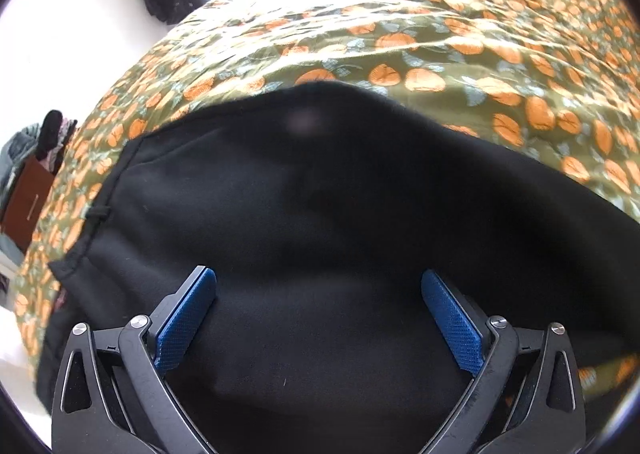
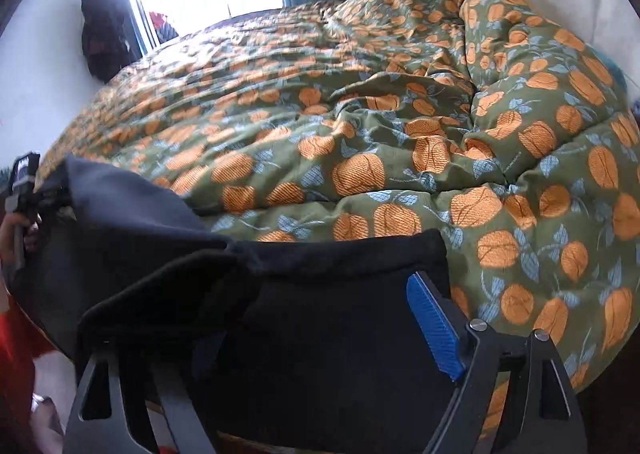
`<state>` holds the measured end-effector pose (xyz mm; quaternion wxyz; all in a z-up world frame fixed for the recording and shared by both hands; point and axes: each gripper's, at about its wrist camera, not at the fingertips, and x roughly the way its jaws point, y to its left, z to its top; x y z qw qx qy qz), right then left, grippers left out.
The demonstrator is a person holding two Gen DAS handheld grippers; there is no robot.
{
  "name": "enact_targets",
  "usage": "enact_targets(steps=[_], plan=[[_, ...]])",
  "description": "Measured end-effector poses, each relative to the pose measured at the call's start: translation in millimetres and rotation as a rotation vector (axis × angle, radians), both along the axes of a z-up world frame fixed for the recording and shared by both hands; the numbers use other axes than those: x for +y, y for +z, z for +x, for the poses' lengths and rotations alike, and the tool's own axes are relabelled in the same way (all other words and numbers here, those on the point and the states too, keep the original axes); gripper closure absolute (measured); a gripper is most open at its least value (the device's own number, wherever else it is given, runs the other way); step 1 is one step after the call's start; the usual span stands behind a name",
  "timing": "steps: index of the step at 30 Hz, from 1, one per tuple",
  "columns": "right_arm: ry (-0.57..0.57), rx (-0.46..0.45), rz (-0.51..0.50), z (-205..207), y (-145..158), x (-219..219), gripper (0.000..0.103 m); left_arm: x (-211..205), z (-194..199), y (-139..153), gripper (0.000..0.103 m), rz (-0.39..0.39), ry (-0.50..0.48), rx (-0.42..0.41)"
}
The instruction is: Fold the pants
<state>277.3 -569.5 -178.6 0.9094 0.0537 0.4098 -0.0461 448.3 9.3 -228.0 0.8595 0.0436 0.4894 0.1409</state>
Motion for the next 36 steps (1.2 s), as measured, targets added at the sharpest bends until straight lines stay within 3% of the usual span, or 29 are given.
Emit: enact_targets(steps=[4,9,11,13,16,18,20,22,25,26,28,30,33,34,35,36], plan=[[-0.035,-0.027,-0.076,0.3,15.0,10.2,0.019,1.2,-27.6,23.5,0.001,-0.049,-0.049,-0.018],[-0.103,0.011,-0.067,-9.4,20.7,0.3,0.019,18.9,-66.3,40.3,0.001,-0.079,-0.061,-0.003],[-0.182,0.025,-0.13,-14.5,24.5,-7.3,0.018,30.7,-82.8,45.0,0.001,-0.089,-0.055,-0.012],[-0.245,0.025,-0.109,-22.1,30.0,-24.8,0.018,42.5,-100.1,47.3,0.001,-0.088,-0.053,-0.026],[-0.327,0.013,-0.021,-37.4,48.9,-38.6,0.018,52.3,-115.0,48.1,0.001,-0.066,-0.058,-0.043],[-0.302,-0.004,0.059,-45.2,65.5,-26.0,0.018,55.1,-121.0,46.5,0.001,-0.061,-0.065,-0.051],[-0.249,-0.018,0.234,-51.6,73.1,-3.7,0.018,56.2,-121.6,42.7,0.001,-0.075,-0.062,-0.052],[-0.216,-0.019,0.439,-55.6,64.0,20.2,0.018,57.7,-121.2,38.2,0.001,-0.097,-0.05,-0.054],[-0.236,0.039,0.739,-53.4,18.1,56.6,0.018,55.4,-114.9,20.3,0.001,-0.11,-0.035,-0.027],[-0.241,0.055,0.796,-50.3,3.8,63.3,0.018,54.4,-111.2,10.8,0.001,-0.103,-0.031,-0.006],[-0.306,0.066,0.84,-42.6,-26.0,71.1,0.019,53.3,-109.0,-1.9,0.0,-0.093,-0.037,0.017],[-0.419,0.033,0.822,-42.4,-41.4,65.7,0.02,52.8,-109.9,-6.3,0.0,-0.088,-0.049,0.002],[-0.621,-0.107,0.835,-52.2,-52.7,50.2,0.02,54.2,-111.7,-2.5,0.0,-0.097,-0.048,0.007],[-0.677,-0.152,0.811,-55.8,-51.4,46.1,0.023,54.9,-112.1,-0.3,0.001,-0.1,-0.047,0.013],[-0.713,-0.175,0.781,-57.9,-49.5,43.6,0.036,55.8,-112.6,3.1,0.001,-0.104,-0.045,0.016],[-0.742,-0.183,0.735,-57.9,-46.3,41.2,0.068,57.2,-112.1,6.5,0.001,-0.108,-0.042,0.016]])
